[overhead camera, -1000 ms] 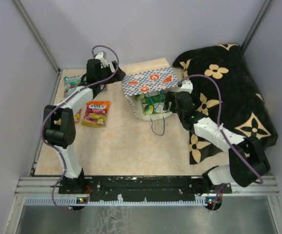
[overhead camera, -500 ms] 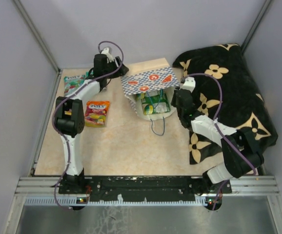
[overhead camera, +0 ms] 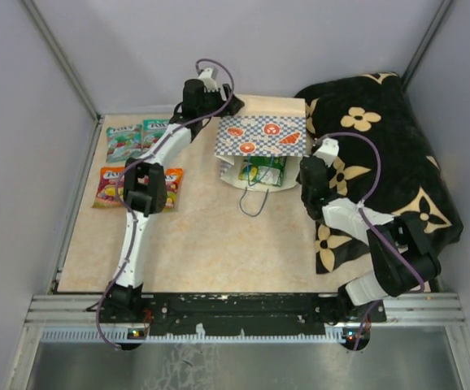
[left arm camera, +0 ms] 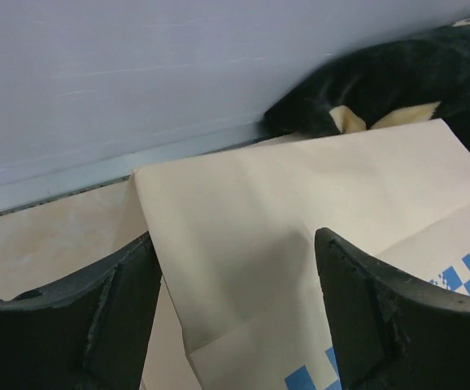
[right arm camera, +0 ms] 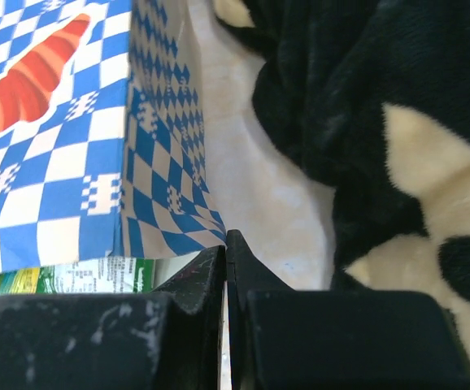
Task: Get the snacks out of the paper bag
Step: Adjust the paper bag at the center of the board.
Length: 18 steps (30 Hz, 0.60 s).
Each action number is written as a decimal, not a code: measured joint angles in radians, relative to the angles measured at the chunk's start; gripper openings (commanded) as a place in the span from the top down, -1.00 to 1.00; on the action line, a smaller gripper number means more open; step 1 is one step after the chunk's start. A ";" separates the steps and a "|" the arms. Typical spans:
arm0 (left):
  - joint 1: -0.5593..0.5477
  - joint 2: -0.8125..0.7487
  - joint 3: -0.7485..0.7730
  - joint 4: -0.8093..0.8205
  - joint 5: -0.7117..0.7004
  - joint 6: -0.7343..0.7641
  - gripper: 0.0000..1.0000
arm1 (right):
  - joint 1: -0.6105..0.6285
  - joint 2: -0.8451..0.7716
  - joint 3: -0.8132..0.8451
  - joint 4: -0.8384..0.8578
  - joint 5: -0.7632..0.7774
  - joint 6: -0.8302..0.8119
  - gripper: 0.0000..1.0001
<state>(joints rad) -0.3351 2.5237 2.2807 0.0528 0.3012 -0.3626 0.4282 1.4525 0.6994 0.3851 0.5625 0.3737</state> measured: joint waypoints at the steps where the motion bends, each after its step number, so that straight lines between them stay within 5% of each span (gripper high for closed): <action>1: -0.003 0.007 0.006 0.001 0.006 0.000 -0.62 | -0.012 0.002 0.004 -0.002 0.000 0.005 1.00; 6: -0.005 0.018 0.011 0.002 0.025 0.000 -0.74 | -0.076 0.068 0.089 -0.034 -0.009 0.008 0.94; 8: 0.002 0.010 0.008 -0.001 0.034 0.004 -0.88 | -0.092 0.094 0.135 -0.051 -0.029 -0.008 0.47; 11: 0.023 -0.078 -0.114 -0.007 0.070 0.024 -0.99 | -0.103 0.098 0.181 -0.071 -0.080 -0.027 -0.72; 12: 0.029 -0.126 -0.176 -0.006 0.079 0.032 -1.00 | -0.104 0.092 0.189 -0.080 -0.100 -0.029 -0.84; 18: 0.116 -0.655 -0.768 0.092 0.102 0.079 -1.00 | -0.097 -0.113 -0.003 -0.078 -0.238 0.139 -0.86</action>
<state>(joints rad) -0.2188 1.8687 1.5131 0.1448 0.4030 -0.2832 0.3313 1.3399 0.6964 0.3069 0.3241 0.5125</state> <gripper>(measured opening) 0.998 0.942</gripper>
